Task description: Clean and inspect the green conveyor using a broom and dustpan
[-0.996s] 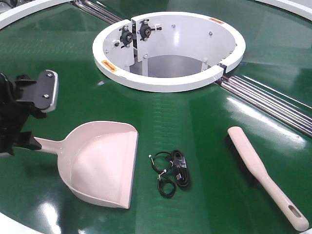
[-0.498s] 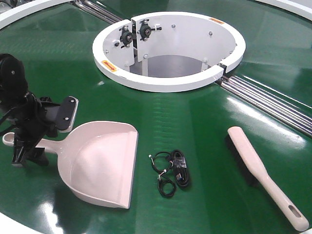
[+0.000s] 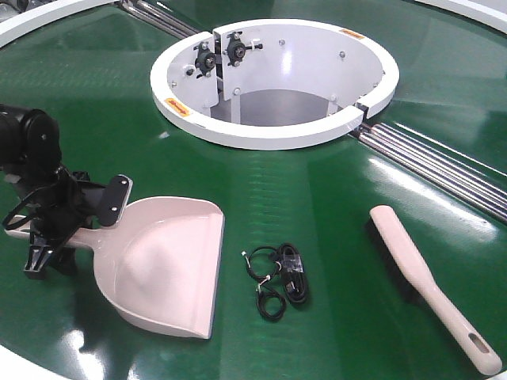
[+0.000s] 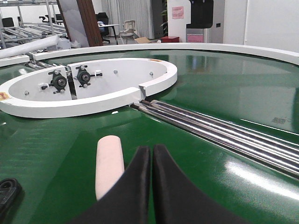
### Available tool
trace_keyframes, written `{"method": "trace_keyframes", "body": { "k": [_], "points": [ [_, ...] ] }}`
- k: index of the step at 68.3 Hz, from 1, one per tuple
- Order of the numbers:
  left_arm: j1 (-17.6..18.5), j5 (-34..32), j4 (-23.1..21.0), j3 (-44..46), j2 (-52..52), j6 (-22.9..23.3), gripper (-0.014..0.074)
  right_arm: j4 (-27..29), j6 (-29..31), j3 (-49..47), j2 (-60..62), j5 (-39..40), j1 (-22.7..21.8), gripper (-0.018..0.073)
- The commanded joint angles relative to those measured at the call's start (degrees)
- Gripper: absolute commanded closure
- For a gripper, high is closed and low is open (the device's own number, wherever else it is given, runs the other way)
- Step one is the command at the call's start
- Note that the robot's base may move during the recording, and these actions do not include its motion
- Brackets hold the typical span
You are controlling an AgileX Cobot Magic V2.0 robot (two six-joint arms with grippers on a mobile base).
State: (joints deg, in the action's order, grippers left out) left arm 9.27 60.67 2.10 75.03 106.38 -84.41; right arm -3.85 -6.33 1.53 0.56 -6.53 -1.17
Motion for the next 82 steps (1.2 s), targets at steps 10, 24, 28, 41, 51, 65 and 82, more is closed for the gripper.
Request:
{"method": "trace_keyframes", "body": {
  "k": [10, 24, 28, 41, 51, 65, 82],
  "points": [
    [0.2, -0.2, 1.1, 1.6, -2.0, 0.2, 0.0362, -0.1, 0.2, 1.3, 1.1, 4.3, -0.3, 0.0568],
    [0.4, -0.4, 1.8, 1.6, -3.9, 0.2, 0.0606, -0.1, 0.2, 1.3, 1.1, 4.3, -0.3, 0.0568],
    [0.4, -0.4, 1.8, 1.6, -4.6, 0.2, 0.0605, -0.1, 0.2, 1.3, 1.1, 4.3, -0.3, 0.0568],
    [1.1, -0.3, 1.7, 1.6, -6.2, 3.0, 0.0604, -0.1, 0.2, 1.3, 1.1, 4.3, -0.3, 0.0568],
    [2.5, -0.3, 1.7, 1.6, -6.3, 5.3, 0.0604, -0.1, 0.2, 1.3, 1.1, 4.3, -0.3, 0.0568],
    [3.8, -0.2, 0.3, 1.6, -6.1, 6.5, 0.0604, -0.1, 0.2, 1.3, 1.1, 4.3, -0.3, 0.0568],
    [3.8, 2.1, 0.2, 1.6, -5.9, 6.6, 0.0604, -0.1, 0.2, 1.3, 1.1, 4.3, -0.3, 0.0568]
  ]
}}
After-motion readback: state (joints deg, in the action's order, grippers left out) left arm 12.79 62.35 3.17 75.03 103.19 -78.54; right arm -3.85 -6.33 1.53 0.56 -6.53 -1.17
